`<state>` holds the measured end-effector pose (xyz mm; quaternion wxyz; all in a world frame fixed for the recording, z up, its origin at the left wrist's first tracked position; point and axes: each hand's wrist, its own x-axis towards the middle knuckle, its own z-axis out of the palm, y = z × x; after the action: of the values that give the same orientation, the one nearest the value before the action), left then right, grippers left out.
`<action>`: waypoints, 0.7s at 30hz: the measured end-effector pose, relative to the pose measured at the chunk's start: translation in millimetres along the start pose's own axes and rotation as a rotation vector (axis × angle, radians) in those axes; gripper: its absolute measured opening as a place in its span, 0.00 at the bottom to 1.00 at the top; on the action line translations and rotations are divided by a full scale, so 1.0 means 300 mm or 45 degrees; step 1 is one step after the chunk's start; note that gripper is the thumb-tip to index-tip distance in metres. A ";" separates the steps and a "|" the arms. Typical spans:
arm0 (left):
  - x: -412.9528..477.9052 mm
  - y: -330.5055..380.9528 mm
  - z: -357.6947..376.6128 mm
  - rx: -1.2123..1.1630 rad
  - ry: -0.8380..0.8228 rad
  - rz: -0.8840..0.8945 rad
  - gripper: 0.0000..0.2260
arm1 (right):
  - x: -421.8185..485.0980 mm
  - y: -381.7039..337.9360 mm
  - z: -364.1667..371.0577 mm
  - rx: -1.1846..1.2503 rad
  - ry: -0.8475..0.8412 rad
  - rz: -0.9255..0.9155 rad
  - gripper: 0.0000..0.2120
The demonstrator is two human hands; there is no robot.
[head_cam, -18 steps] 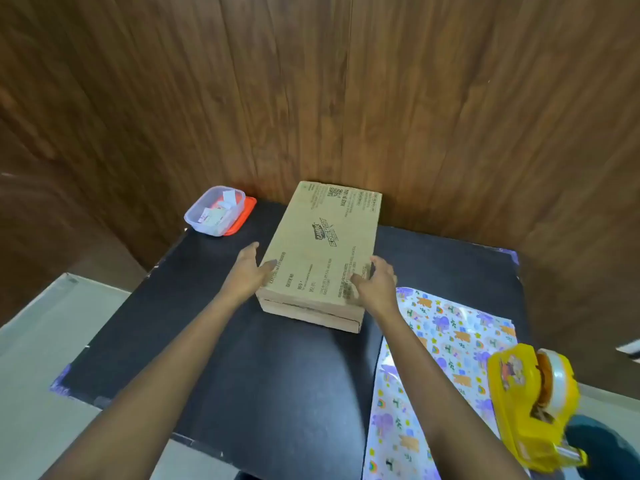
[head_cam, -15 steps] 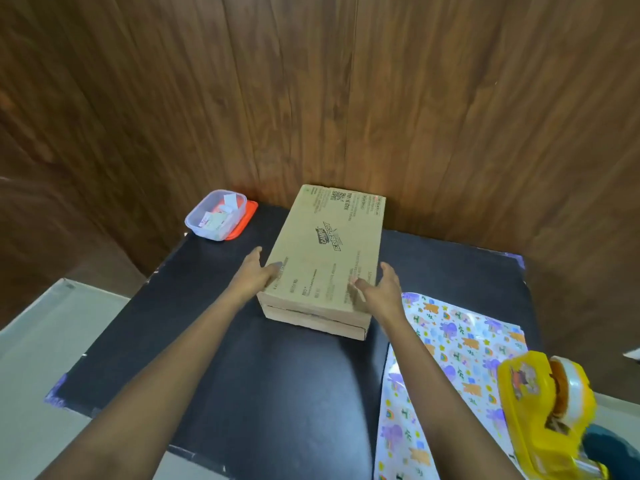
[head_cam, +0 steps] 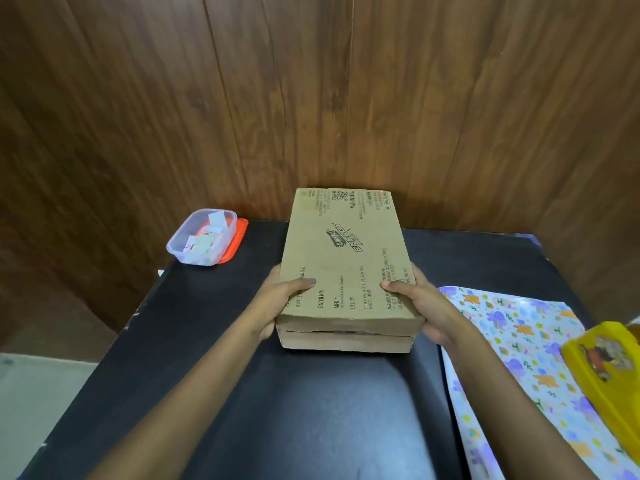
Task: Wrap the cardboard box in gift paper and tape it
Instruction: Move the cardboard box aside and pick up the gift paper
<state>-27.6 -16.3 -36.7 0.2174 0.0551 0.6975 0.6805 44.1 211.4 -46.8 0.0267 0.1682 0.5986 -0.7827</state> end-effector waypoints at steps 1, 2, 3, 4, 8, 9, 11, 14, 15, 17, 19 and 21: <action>-0.023 0.002 -0.008 0.004 0.004 0.024 0.09 | -0.015 0.004 0.014 -0.007 -0.006 -0.018 0.23; -0.046 0.002 -0.019 0.009 0.010 0.054 0.09 | -0.032 0.009 0.030 -0.004 -0.020 -0.041 0.23; -0.077 0.001 -0.033 0.010 0.020 0.083 0.09 | -0.058 0.016 0.050 -0.008 -0.024 -0.068 0.23; -0.097 0.007 -0.047 0.020 0.023 0.102 0.09 | -0.081 0.010 0.071 0.000 -0.034 -0.083 0.23; -0.250 0.009 -0.129 0.027 0.046 0.148 0.11 | -0.202 0.058 0.174 0.019 -0.088 -0.134 0.24; -0.293 0.011 -0.157 0.024 0.056 0.145 0.11 | -0.230 0.074 0.201 0.045 -0.116 -0.135 0.23; -0.378 0.011 -0.224 0.048 0.071 0.145 0.10 | -0.282 0.107 0.265 0.049 -0.183 -0.140 0.24; -0.503 -0.017 -0.345 0.089 0.154 0.133 0.04 | -0.354 0.168 0.385 0.055 -0.278 -0.122 0.23; -0.544 -0.024 -0.386 0.094 0.199 0.127 0.03 | -0.370 0.186 0.428 0.048 -0.297 -0.106 0.23; -0.585 -0.044 -0.457 0.103 0.285 0.102 0.03 | -0.384 0.211 0.497 0.052 -0.316 -0.067 0.24; -0.608 -0.071 -0.539 0.123 0.359 0.067 0.06 | -0.387 0.235 0.562 0.054 -0.344 -0.047 0.24; -0.624 -0.105 -0.629 0.140 0.390 0.017 0.13 | -0.389 0.267 0.627 0.040 -0.360 -0.031 0.25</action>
<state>76.1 -262.9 -28.5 0.1008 -0.0330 0.7582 0.6433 130.0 -7.6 -44.2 0.0987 0.0494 0.5787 -0.8081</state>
